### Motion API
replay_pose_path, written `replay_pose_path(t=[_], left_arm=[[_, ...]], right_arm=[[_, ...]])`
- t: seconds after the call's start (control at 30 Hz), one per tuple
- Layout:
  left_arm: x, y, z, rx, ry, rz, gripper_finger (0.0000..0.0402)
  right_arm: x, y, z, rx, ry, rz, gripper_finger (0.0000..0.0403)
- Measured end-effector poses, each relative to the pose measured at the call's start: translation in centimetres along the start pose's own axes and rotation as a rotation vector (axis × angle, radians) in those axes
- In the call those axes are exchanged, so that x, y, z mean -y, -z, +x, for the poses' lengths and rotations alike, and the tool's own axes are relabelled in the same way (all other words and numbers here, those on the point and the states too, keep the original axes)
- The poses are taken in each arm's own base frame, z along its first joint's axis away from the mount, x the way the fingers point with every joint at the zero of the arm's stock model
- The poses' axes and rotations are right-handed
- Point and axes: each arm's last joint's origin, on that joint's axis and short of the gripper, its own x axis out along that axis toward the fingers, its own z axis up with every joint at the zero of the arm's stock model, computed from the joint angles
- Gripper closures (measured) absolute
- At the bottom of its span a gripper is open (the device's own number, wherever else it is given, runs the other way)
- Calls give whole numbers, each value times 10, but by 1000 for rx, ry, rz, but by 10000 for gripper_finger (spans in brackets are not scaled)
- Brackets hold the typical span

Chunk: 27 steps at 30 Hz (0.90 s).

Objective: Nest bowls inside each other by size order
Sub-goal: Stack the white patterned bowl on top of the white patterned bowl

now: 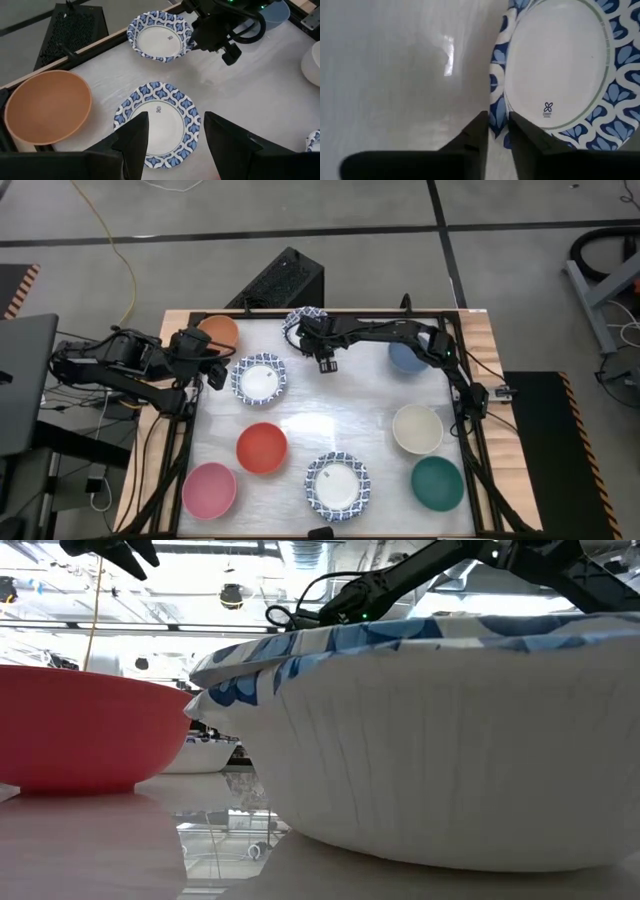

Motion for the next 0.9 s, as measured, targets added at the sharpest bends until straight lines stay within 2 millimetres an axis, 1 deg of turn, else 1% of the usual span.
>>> replay_pose_path(t=[0.2, 0.37, 0.43, 0.67, 0.9], left_arm=[[0, 0, 0, 1, 0, 4, 221], [0, 0, 0, 0, 0, 8, 221], [0, 0, 0, 0, 0, 7, 221], [0, 0, 0, 0, 0, 11, 221], [0, 0, 0, 0, 0, 29, 221]], right_arm=[[0, 0, 0, -6, 1, 22, 389], [-2, 1, -1, -24, 4, 56, 391], [-3, 1, -5, -27, 2, 66, 395], [-8, -7, -40, 34, 19, 84, 398], [-12, -12, -93, 136, 43, 164, 398]])
